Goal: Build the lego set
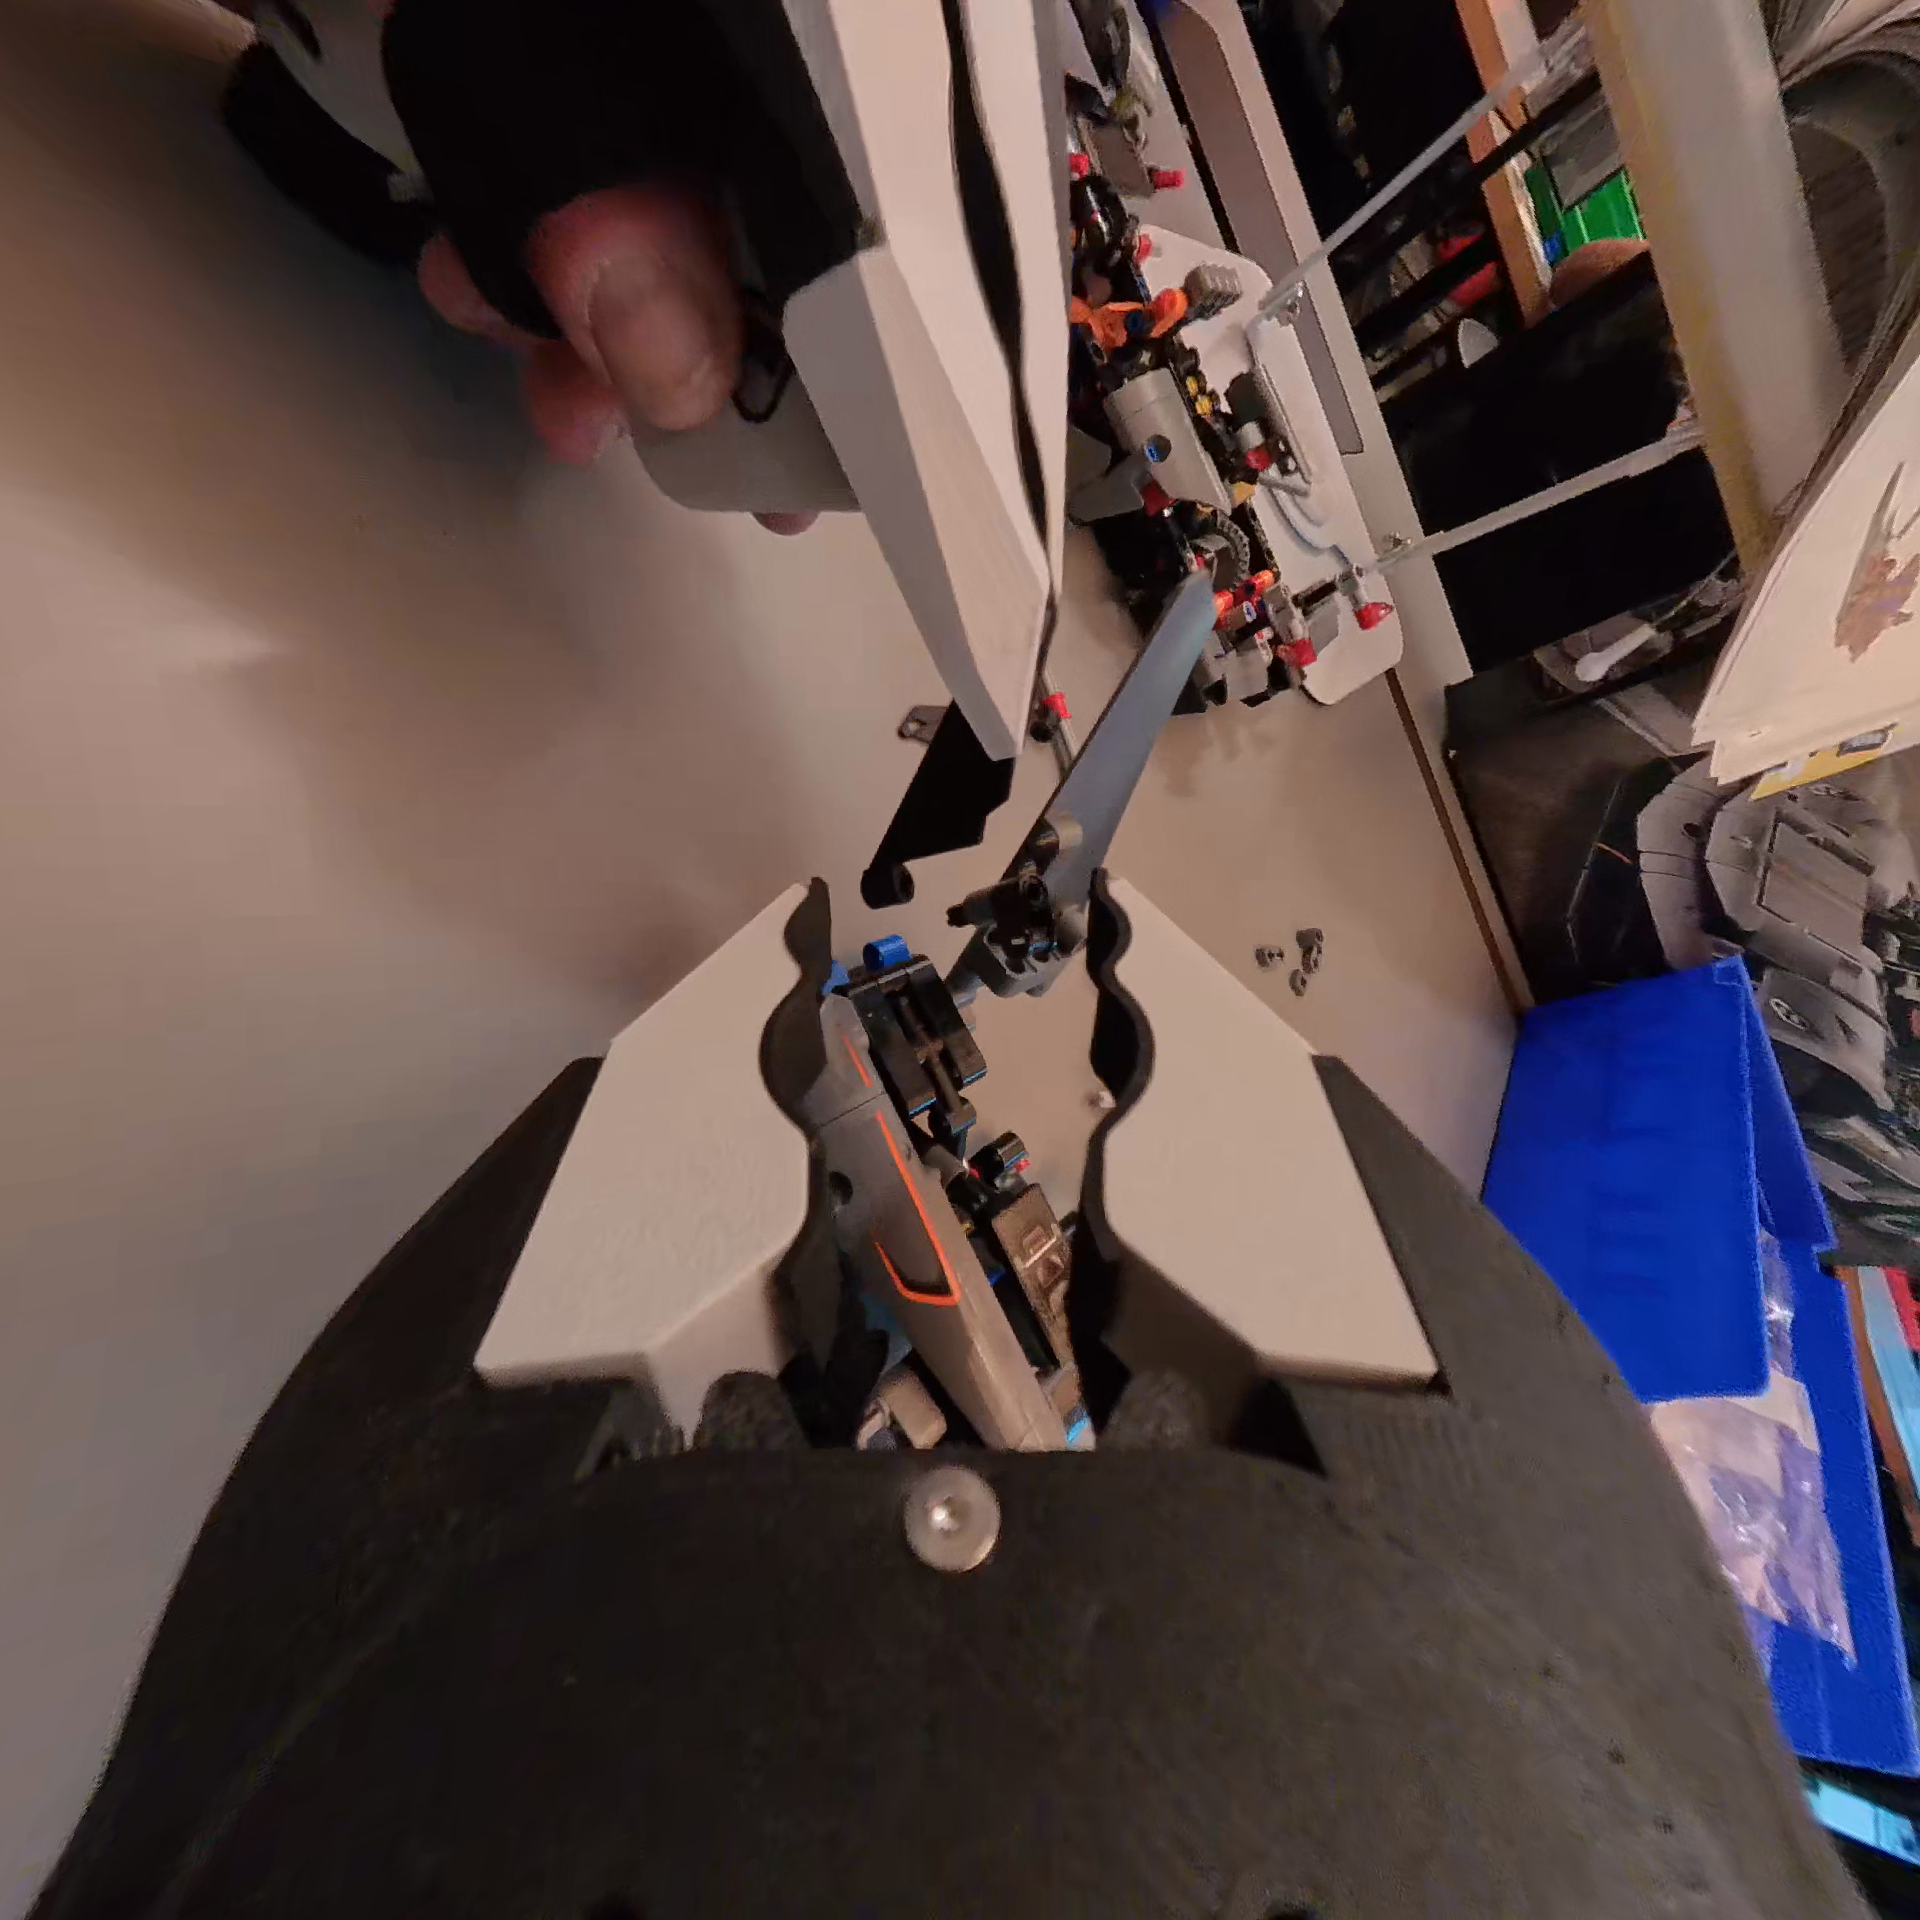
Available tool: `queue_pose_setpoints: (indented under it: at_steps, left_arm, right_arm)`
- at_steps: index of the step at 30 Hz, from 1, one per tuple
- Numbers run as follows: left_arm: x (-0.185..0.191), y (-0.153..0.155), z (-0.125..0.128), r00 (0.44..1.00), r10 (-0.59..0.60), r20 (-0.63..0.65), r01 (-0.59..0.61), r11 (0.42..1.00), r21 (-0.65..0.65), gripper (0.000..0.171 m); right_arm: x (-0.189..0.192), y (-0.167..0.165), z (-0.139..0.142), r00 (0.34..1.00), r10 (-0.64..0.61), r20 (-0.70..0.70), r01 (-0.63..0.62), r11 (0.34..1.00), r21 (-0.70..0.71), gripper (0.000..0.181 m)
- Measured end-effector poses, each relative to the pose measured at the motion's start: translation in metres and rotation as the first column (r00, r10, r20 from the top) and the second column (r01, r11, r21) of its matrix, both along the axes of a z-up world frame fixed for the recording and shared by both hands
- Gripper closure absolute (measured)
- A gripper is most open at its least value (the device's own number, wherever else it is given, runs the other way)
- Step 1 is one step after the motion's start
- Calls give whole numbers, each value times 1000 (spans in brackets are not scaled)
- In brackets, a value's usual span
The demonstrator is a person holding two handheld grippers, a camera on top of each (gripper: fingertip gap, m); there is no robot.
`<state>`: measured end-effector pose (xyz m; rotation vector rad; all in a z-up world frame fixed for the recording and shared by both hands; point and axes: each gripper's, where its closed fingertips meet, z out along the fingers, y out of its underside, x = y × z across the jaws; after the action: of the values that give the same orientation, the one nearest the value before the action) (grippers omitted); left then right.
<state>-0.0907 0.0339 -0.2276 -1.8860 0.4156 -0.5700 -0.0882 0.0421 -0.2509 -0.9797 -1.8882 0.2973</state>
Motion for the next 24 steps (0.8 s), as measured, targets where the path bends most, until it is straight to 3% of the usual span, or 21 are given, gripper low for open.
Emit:
queue_pose_setpoints:
  at_steps: [15,24]
  left_arm:
    - [2,11,-3,996,-85,-24,85,996,-5,171]
    - [-1,16,-1,997,-75,-1,75,997,-6,171]
  right_arm:
    - [-8,7,-4,997,-49,-59,50,999,13,145]
    - [-8,11,-6,996,-64,-68,63,998,-18,148]
